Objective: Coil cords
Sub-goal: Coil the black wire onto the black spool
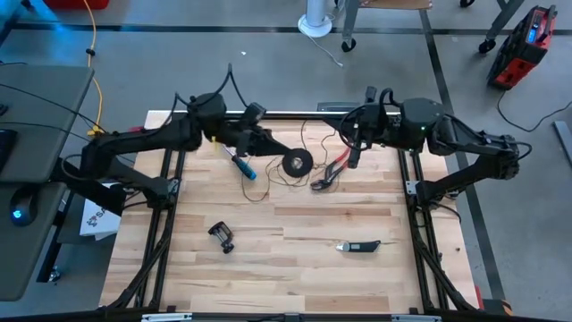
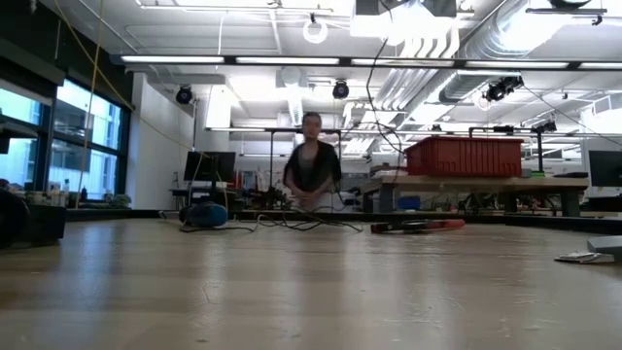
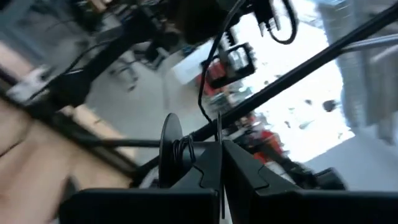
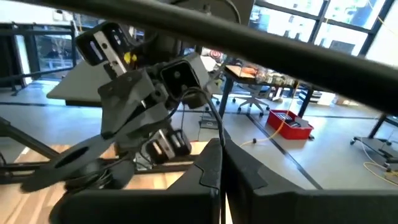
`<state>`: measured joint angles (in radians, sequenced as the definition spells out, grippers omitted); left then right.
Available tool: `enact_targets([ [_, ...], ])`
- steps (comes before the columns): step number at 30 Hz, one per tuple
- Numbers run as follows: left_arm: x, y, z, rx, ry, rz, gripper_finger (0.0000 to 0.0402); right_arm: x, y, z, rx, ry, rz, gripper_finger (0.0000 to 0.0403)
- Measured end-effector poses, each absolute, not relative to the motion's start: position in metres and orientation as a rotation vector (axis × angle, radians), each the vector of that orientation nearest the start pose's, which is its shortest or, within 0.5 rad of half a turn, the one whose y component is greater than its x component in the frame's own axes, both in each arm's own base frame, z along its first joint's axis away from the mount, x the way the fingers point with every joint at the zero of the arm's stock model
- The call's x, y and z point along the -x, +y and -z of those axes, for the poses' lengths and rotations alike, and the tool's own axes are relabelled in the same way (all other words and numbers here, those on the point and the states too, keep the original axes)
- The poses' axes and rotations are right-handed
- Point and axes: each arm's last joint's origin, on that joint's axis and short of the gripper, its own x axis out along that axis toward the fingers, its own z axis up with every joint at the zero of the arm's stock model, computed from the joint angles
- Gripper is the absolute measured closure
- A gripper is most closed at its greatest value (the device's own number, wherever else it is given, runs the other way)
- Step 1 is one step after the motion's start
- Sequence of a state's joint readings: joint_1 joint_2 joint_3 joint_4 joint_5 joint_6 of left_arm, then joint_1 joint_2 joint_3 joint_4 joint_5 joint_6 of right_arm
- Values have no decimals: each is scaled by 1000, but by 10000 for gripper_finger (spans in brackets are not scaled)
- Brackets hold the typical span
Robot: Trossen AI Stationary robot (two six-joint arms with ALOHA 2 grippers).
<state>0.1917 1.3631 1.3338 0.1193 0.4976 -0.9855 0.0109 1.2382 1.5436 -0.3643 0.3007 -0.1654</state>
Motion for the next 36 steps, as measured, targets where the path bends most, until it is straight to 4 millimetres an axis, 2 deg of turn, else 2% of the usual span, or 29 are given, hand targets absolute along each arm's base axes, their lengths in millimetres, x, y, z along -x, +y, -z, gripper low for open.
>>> enact_targets([
  [8,-318,45,-431,984,-99,442,401,-262,-4,-471,130,79,215,403],
  [19,-307,57,-448,933,-288,488,402,-282,-1,-458,53,125,136,403],
  [30,-304,64,-452,925,-341,477,402,-310,3,-440,-24,158,44,403],
  [36,-304,59,-454,983,-333,536,402,-318,0,-444,-19,72,48,403],
])
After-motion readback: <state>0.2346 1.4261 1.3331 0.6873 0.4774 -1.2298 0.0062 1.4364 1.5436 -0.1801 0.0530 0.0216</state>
